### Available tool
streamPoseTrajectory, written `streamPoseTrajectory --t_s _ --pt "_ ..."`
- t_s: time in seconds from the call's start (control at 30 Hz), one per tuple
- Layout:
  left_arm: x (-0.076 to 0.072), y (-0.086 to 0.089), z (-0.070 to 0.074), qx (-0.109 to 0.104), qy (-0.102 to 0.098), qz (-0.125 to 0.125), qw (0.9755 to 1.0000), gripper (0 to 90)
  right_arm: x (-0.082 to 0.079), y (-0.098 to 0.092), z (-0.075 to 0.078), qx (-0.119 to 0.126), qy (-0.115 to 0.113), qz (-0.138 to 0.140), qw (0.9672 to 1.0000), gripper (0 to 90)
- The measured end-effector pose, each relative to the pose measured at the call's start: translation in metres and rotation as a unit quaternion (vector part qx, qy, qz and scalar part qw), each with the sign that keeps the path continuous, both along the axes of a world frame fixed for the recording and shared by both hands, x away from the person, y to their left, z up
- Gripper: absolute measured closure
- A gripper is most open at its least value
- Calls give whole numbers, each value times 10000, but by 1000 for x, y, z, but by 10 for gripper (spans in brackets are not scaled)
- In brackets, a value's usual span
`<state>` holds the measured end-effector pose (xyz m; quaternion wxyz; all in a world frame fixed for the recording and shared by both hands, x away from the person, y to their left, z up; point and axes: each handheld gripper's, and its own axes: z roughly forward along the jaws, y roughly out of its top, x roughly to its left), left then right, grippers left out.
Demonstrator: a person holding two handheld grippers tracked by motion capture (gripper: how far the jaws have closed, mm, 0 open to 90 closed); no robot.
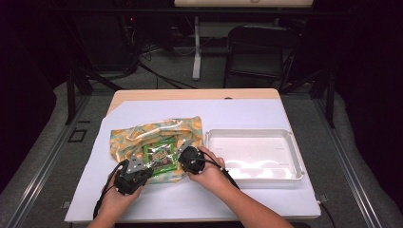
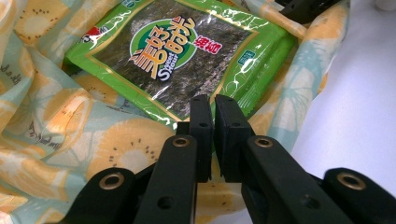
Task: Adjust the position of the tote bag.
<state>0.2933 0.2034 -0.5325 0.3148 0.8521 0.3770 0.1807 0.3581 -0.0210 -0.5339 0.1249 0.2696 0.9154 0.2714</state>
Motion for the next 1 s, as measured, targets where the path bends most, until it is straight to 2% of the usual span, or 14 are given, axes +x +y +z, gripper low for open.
streamPoseTrajectory --t_s 0.17,0.2,0.27,0.3,0.37,0.4,0.43,0.47,0.6,0.7,0.77,1.0 --pt "0 1 1 -123 -84 85 9999 819 -3 -2 4 140 -24 -20 9999 785" --pt "1 2 2 -181 -90 133 9997 810 -4 -5 6 275 -51 -71 9996 781" --pt "2 4 3 -207 -93 111 9997 801 -4 -5 6 315 -53 -99 9994 780" --pt "2 4 4 -226 -118 142 9996 798 -4 -8 7 476 2 -161 9987 776" --pt "2 6 6 -263 -111 156 9995 791 -3 -9 8 445 35 -153 9989 775" --pt "2 8 7 -294 -121 169 9994 789 -4 -11 9 576 45 -185 9982 772" --pt "2 8 7 -294 -121 169 9994 786 -4 -11 9 576 45 -185 9982 772" --pt "2 10 8 -343 -134 210 9991 781 -6 -12 9 689 27 -222 9974 769" --pt "3 13 8 -467 -55 245 9986 759 -7 -13 9 750 25 -234 9969 766" --pt "3 14 8 -550 -94 293 9980 730 -8 -15 6 877 131 -274 9957 759" --pt "4 15 9 -601 -48 288 9978 718 -8 -16 6 930 138 -296 9951 753" --pt "5 19 12 -728 -65 344 9967 688 -9 -14 19 1234 102 -366 9916 735"
